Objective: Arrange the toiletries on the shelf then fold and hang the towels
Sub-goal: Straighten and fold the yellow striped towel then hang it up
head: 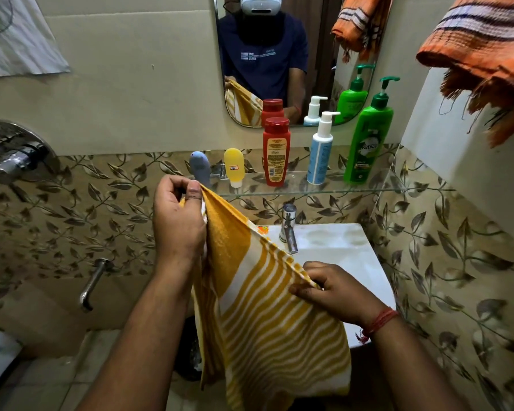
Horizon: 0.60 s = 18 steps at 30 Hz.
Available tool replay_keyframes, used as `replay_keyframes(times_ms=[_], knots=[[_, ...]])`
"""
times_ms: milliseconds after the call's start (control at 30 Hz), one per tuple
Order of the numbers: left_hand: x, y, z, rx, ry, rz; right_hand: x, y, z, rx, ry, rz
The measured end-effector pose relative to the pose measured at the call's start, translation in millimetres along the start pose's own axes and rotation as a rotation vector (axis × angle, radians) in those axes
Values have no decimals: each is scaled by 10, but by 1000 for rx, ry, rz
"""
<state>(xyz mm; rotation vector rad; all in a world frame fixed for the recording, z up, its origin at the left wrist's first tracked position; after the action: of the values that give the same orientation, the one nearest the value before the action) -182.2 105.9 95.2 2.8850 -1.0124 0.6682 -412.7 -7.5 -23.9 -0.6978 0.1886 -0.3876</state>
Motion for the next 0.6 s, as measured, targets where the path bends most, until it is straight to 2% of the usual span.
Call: replay_keyframes(times_ms=[100, 167, 233, 300, 367, 433, 600], knots=[[5, -33, -37, -2, 27, -12, -15, -46, 77, -326, -58, -162], [-9, -39, -84, 10, 50, -6, -23, -85, 78, -469, -19, -298], [-30, -37, -123, 30, 68, 6, -47, -132, 74, -477, 13, -428], [-35, -49, -136, 40, 82, 1, -72, -165, 77, -370, -15, -500], [-19, -77, -127, 48, 76, -22, -79, -187, 65, -73, -72, -472], [2, -121, -111, 52, 68, -58, -81, -165, 23, 197, -89, -339], [-6, -167, -103, 68, 48, -91, -186, -130, -129, 435, -33, -111]])
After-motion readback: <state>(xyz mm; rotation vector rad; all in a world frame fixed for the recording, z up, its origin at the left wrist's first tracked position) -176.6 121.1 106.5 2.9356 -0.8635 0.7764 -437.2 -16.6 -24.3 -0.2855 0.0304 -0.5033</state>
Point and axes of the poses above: each hand's wrist, its own x-axis towards the middle knuckle, its own y-axis out of the palm, z = x × y, the point moved 5 cm from there along x, towards the middle knuckle, and after that the axes turned 10 degrees about z, right-handed, at the moved point
